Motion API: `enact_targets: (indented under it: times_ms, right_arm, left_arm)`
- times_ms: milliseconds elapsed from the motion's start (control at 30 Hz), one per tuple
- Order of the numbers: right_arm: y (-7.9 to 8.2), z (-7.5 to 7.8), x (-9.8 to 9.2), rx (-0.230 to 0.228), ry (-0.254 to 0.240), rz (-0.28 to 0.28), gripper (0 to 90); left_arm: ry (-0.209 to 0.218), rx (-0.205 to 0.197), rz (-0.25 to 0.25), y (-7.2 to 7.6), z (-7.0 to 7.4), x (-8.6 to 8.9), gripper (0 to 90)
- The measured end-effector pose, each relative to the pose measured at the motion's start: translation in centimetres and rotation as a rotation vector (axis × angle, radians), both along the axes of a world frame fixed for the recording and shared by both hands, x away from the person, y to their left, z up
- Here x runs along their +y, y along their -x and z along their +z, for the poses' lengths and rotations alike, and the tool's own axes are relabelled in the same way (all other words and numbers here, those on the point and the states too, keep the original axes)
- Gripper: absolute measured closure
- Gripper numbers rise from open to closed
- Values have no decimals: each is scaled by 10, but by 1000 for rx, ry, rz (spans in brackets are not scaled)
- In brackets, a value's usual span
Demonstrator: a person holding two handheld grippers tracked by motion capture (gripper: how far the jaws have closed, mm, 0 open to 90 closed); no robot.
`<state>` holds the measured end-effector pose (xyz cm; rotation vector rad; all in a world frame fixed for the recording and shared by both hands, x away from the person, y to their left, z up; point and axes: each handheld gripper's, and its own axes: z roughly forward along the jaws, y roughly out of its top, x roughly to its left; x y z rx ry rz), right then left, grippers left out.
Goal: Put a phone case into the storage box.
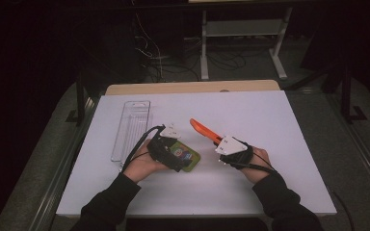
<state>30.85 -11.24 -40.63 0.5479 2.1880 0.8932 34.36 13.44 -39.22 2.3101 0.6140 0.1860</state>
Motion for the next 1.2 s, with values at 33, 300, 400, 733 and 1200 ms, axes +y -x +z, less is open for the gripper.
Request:
enact_targets:
  times_ms: [33,300,400,733,1200]
  right_arm:
    - [-1,0,-1,16,-22,-10,783]
    - [-8,4,-9,132,-182,-30,784]
    - [-12,5,-14,177,-241,-38,784]
    - [-21,5,-27,304,-407,-68,787]
    - [-19,5,-21,314,-424,-49,789]
  left_arm:
    - [0,0,1,0,0,0,0]
    - [15,2,6,0,1,1,0]
    - [19,6,11,-1,1,1,0]
    - [39,11,24,-1,1,2,0]
    - [161,50,51,-12,12,12,0]
